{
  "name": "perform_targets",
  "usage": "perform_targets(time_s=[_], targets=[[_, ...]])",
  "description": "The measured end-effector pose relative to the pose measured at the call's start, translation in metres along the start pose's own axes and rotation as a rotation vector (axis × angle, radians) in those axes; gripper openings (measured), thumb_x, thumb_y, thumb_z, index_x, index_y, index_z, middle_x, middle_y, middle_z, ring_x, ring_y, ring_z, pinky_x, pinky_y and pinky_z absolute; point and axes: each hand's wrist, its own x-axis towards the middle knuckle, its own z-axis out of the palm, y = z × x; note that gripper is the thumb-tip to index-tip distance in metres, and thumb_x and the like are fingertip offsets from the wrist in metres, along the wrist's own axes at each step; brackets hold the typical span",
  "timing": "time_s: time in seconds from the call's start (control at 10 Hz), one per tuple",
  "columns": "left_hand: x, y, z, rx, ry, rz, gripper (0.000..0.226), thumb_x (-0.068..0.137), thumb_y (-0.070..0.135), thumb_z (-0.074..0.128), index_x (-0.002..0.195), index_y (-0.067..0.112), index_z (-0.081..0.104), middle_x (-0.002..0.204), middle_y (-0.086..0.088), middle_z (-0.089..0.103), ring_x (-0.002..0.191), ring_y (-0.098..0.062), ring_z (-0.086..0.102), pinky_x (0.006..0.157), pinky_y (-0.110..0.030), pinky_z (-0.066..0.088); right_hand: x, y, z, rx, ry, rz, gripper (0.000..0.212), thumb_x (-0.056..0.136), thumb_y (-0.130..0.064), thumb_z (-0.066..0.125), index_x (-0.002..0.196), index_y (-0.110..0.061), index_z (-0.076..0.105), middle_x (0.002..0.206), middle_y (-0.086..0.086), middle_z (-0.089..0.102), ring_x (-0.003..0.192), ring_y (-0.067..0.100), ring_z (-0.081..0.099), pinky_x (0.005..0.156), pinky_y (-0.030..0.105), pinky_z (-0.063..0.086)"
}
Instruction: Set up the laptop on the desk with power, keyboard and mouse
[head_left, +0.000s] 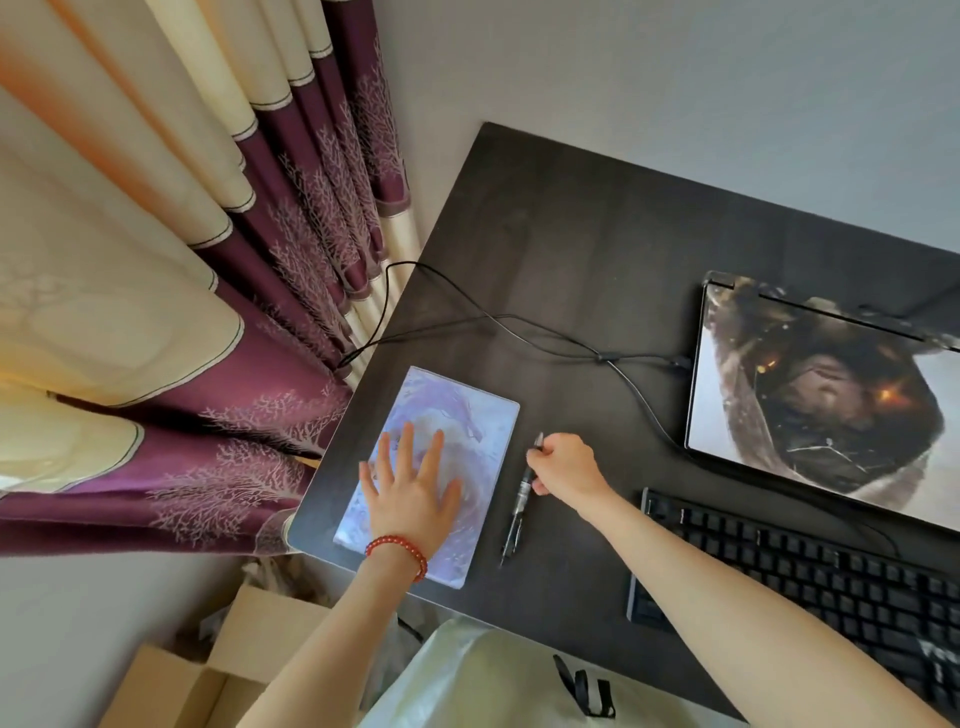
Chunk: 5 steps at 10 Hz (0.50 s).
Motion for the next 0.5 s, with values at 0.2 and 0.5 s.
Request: perform_targets(time_s=[0.2,0.5], targets=[[0.0,-0.017,0.018,0.079,-0.096,0.049,0.063,0.09,0.058,0.026,0.144,0.039,-0.001,0.157,-0.002,-0.008,0.14,-0.031,-0.02,0.11,-0.054,-0.014,0.003,0.001,0.016,0.104,0.027,0.042,0.01,0.089,-0.012,0.053,0.094,-0.009,0.046,0.098,0.01,0.055,0.072,0.032,0.069,0.058,0.029,0.057],[0.001,-0.019,0.024,0.107,-0.089,0.035,0.062,0.088,0.061,0.016,0.139,0.043,-0.015,0.156,0.0,-0.014,0.139,-0.028,-0.025,0.109,-0.051,-0.018,0.002,-0.005,0.001,0.318,-0.107,0.094,0.013,0.092,-0.011,0.043,0.1,-0.009,0.052,0.102,0.021,0.064,0.072,0.03,0.066,0.073,0.039,0.058]])
